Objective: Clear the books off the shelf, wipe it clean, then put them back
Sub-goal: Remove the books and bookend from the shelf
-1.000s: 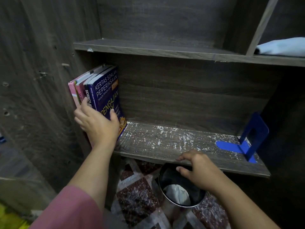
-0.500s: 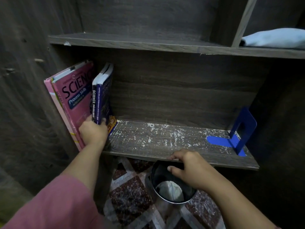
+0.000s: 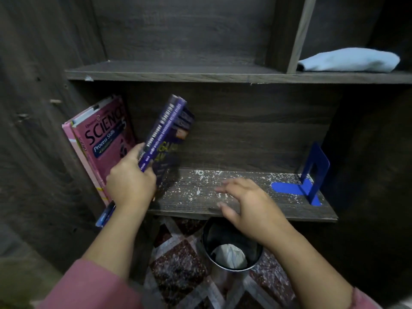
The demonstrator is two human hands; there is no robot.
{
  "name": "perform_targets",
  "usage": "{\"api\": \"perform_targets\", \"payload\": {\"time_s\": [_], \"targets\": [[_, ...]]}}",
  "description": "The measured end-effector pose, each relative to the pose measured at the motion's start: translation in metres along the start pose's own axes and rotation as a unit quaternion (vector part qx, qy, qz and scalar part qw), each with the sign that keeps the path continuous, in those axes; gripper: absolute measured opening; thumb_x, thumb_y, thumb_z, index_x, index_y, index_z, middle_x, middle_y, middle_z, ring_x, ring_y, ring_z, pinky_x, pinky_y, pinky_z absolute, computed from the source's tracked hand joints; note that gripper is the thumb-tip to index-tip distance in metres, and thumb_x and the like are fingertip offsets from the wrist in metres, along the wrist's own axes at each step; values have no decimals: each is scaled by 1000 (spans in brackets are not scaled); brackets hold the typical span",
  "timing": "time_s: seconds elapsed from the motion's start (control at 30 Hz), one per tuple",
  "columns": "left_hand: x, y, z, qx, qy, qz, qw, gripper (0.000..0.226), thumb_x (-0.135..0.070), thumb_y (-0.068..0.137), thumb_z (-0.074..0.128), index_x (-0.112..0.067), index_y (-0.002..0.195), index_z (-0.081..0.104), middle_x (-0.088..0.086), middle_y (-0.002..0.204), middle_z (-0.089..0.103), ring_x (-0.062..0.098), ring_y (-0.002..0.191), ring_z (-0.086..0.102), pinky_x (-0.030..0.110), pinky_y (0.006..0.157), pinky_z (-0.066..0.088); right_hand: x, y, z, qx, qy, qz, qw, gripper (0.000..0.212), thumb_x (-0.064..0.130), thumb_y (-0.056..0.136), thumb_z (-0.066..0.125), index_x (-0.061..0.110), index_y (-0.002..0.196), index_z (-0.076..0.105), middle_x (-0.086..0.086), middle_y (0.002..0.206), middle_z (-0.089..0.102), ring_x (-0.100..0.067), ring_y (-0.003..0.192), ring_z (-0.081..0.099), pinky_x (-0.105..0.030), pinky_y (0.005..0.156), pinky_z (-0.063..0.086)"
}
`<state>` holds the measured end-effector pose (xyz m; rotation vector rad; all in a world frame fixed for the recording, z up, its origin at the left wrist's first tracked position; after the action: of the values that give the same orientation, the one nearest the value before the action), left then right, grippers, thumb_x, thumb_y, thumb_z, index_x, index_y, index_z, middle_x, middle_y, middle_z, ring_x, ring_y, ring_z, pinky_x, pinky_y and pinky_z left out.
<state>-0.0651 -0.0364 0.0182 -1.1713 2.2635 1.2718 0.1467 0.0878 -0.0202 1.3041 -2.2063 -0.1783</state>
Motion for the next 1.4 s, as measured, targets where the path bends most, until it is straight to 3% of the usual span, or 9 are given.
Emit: {"api": "perform_targets", "payload": {"time_s": [0.17,0.27,0.37,0.5,0.63,0.93,1.13,1.27,1.4], "targets": [[-59,-46,-20,78,44,167,982,67,-2,62,76,-30,122,66,2,106,73,30,83,69,38,71,54,42,-25,-66,-165,-40,-67,983,43,14,74,77,17,116,67,-3,121,60,-22,108,55,-36,91,50],[-98,-81,-40,87,20,281,955,76,8,47,76,-22,117,70,-2,108,73,23,88,71,34,72,55,52,-61,-121,-266,-95,-40,959,32,17,71,78,17,102,67,-1,95,55,-21,90,50,-35,75,45],[-143,-111,-62,99,-22,361,927,67,2,51,74,-23,112,72,-6,106,73,19,89,71,30,71,55,70,-106,-162,-326,-214,-3,921,38,22,64,80,17,98,65,-5,93,53,-24,85,44,-37,71,35],[-215,-165,-80,137,-40,494,858,49,-22,66,54,-27,111,71,-9,103,73,16,89,70,29,72,53,69,-135,-184,-226,-333,70,913,44,29,68,70,24,111,63,-3,115,59,-26,102,51,-39,85,33],[-277,-215,-88,171,-85,575,796,45,-35,72,43,-29,108,71,-9,95,74,17,82,70,34,66,56,30,-182,-216,-63,-354,192,913,34,45,82,56,37,116,56,9,105,66,-19,95,64,-30,63,33],[-349,-323,-8,398,39,613,681,29,-45,84,64,-35,110,57,-5,101,67,24,98,62,37,79,51,-65,-335,-282,36,-321,373,870,36,61,83,56,45,115,59,3,104,67,-25,100,63,-33,72,42],[-391,-424,12,381,-9,683,622,12,-34,88,58,-29,100,57,-3,96,66,27,90,63,34,68,44,-134,-412,-255,132,-238,461,845,16,29,83,60,31,99,63,1,97,66,-25,92,62,-35,75,52],[-413,-455,32,367,-54,683,629,14,-34,90,58,-29,103,58,-3,96,67,21,88,64,31,63,41,-166,-436,-260,112,-272,473,830,33,23,89,55,38,118,57,1,106,66,-24,98,62,-31,69,45],[-405,-481,59,358,-132,672,635,30,-27,82,71,-19,110,63,1,96,70,24,84,66,36,68,53,-179,-454,-252,-31,-397,441,804,46,14,82,64,38,121,58,6,98,70,-23,84,66,-27,57,38]]}}
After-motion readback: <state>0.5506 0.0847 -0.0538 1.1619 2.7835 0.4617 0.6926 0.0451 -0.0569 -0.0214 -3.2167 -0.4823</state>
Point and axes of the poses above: each hand's wrist, its own y-axis towards the middle knuckle, its own z-axis out of the palm, x = y × z, the point moved 9 cm from there along y, towards the middle knuckle
